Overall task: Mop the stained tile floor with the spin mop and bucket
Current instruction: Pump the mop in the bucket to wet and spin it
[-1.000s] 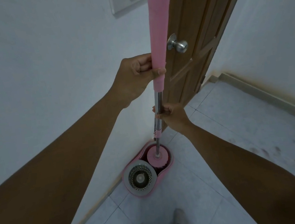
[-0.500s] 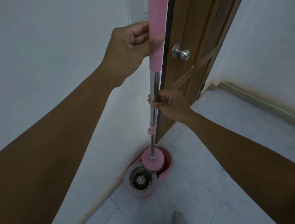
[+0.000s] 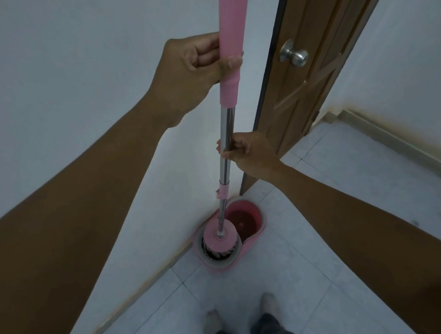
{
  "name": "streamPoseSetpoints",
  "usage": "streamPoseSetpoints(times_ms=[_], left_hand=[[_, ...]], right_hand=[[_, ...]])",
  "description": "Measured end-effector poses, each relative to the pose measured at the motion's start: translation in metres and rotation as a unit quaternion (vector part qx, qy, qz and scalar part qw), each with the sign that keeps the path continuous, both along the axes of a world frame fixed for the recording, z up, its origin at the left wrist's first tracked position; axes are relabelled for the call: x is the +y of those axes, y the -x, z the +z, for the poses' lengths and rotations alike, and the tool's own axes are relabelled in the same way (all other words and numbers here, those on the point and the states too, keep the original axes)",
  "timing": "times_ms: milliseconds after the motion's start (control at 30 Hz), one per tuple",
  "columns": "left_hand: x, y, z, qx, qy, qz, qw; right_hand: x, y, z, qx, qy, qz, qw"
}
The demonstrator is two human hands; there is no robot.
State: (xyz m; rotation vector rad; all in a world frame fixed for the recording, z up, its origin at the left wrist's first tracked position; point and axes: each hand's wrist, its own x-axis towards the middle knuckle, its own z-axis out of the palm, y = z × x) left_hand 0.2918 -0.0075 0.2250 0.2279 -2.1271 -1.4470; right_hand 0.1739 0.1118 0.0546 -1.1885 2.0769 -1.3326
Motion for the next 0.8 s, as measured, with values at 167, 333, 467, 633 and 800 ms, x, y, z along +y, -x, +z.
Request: streamPoseSetpoints(times_ms=[167, 333, 467, 633, 800], left_hand=[[-0.002, -0.011, -0.026, -0.013, -0.031, 0.014, 0.999], [-0.005, -0.021, -0.057, -0.043, -0.081, 0.032, 0.995], [0.003, -0.03, -0.102, -0.101, -0.128, 0.041, 0.986], [0.004, -0.034, -0.123, -0.128, -0.165, 0.043, 0.977], [-0.015, -0.021, -0.085, -0.114, -0.152, -0.029, 0.981]], right_hand=[[0.0, -0.012, -0.023, -0.027, -0.021, 0.012, 0.999], [-0.004, -0.022, -0.052, -0.057, -0.052, 0.012, 0.997], [0.0, -0.03, -0.084, -0.076, -0.158, 0.022, 0.984], [0.003, -0.046, -0.103, -0.114, -0.145, 0.001, 0.983], [-0.005, -0.04, -0.077, -0.082, -0.03, -0.015, 0.996]])
